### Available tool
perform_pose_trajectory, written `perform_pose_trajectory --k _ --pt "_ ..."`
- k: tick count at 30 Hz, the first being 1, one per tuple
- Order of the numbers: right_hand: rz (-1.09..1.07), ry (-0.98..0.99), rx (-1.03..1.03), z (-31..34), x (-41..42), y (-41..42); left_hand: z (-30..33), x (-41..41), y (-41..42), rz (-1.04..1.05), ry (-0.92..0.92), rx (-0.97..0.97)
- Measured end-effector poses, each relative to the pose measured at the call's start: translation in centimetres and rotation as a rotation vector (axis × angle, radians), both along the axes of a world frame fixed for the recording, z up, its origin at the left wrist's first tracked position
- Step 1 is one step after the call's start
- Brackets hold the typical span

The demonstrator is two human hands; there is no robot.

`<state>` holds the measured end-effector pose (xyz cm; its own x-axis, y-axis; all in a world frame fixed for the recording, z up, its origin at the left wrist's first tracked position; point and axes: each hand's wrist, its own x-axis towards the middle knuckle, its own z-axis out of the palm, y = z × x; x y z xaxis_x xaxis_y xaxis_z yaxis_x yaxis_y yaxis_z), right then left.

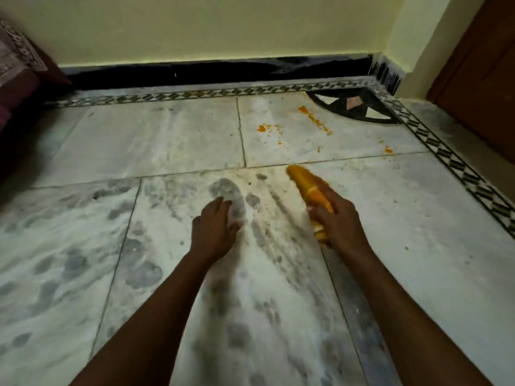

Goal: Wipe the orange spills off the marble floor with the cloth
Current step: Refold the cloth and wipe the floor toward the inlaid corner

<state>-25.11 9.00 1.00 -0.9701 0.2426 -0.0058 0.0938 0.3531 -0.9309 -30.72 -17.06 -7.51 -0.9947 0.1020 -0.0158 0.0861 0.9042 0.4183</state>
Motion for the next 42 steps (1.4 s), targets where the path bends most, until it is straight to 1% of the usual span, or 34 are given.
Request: perform_pose_trajectory --k 2,3,4,5,6,7,8,9,10,11,14,16,18,20,22,24,25,27,28,29,31,33,34,36,38,40,42 --pt "0.249 -0.073 0.256 -2.1 -2.7 -0.9 -1.9 -0.6 -2.1 0.065 0.039 -0.124" --pt "0.372 -0.155 0.392 -4.0 -4.0 -1.7 -2.9 -0.6 -2.6 0.105 0.084 -0.136" --pt "0.439 -0.233 0.559 -5.9 -4.4 -2.6 -3.4 -0.1 -2.9 0.141 0.14 -0.129" --pt "0.43 -0.273 0.709 -8.0 -4.8 -3.6 -4.0 0.0 -2.9 0.168 0.171 -0.107" --pt "0.345 -0.254 0.823 -9.4 -4.5 -4.3 -4.1 0.3 -2.8 0.19 0.181 -0.094" --pt "0.228 -0.189 0.903 -10.3 -4.4 -5.0 -4.0 0.4 -2.5 0.201 0.184 -0.091" --pt "0.135 -0.144 0.93 -10.7 -4.9 -5.7 -4.0 0.3 -2.5 0.213 0.17 -0.09" --pt "0.066 -0.109 0.939 -10.9 -6.1 -6.3 -3.9 0.2 -2.4 0.225 0.166 -0.096" --pt "0.047 -0.107 0.932 -10.9 -7.9 -7.2 -3.9 0.0 -2.6 0.233 0.155 -0.102" --pt "0.06 -0.121 0.933 -10.9 -9.8 -8.0 -3.9 0.1 -2.5 0.235 0.15 -0.109" --pt "0.207 -0.119 0.939 -10.5 -14.2 -11.2 -3.6 -0.2 -2.5 0.229 0.137 -0.154" --pt "0.292 -0.106 0.951 -9.8 -13.2 -11.6 -2.8 -0.4 -2.4 0.23 0.107 -0.154" --pt "0.375 -0.122 0.988 -8.9 -9.3 -9.9 -2.4 -0.4 -2.3 0.222 0.085 -0.138" --pt "0.404 -0.114 1.031 -8.6 -5.4 -7.2 -2.3 -0.2 -2.5 0.226 0.063 -0.139" --pt "0.363 -0.106 1.041 -8.5 -5.0 -4.9 -2.4 -0.2 -2.5 0.225 0.049 -0.13" --pt "0.256 -0.132 1.056 -9.5 -8.3 -4.8 -2.6 -0.4 -2.5 0.23 0.035 -0.135" --pt "0.151 -0.158 1.044 -10.1 -10.7 -6.0 -2.7 -0.4 -2.5 0.233 0.04 -0.136" --pt "-0.059 -0.196 0.955 -11.0 -16.4 -9.2 -2.9 -0.4 -2.5 0.236 0.062 -0.144" --pt "-0.081 -0.201 0.913 -11.1 -18.8 -10.9 -2.9 -0.3 -2.4 0.238 0.066 -0.152" --pt "-0.042 -0.184 0.91 -11.0 -20.2 -12.4 -2.9 -0.3 -2.4 0.237 0.071 -0.15" --pt "0.125 -0.103 0.968 -10.6 -19.3 -13.8 -2.5 -0.3 -2.2 0.251 0.058 -0.15" --pt "0.293 -0.038 1.012 -9.9 -14.1 -12.4 -2.0 -0.2 -2.2 0.252 0.043 -0.156" --pt "0.335 -0.021 1.018 -9.4 -10.9 -10.7 -1.8 -0.2 -2.2 0.249 0.041 -0.155" --pt "0.324 -0.046 1.023 -9.3 -6.6 -6.6 -1.8 0.0 -2.1 0.231 0.035 -0.153" --pt "0.253 -0.098 1.036 -9.8 -7.2 -4.3 -2.1 0.2 -2.1 0.214 0.031 -0.134" --pt "0.126 -0.107 1.017 -10.3 -11.2 -5.5 -2.3 -0.3 -2.3 0.225 0.038 -0.136" --pt "0.034 -0.148 0.932 -10.7 -15.5 -8.4 -2.4 -0.4 -2.3 0.245 0.066 -0.177"
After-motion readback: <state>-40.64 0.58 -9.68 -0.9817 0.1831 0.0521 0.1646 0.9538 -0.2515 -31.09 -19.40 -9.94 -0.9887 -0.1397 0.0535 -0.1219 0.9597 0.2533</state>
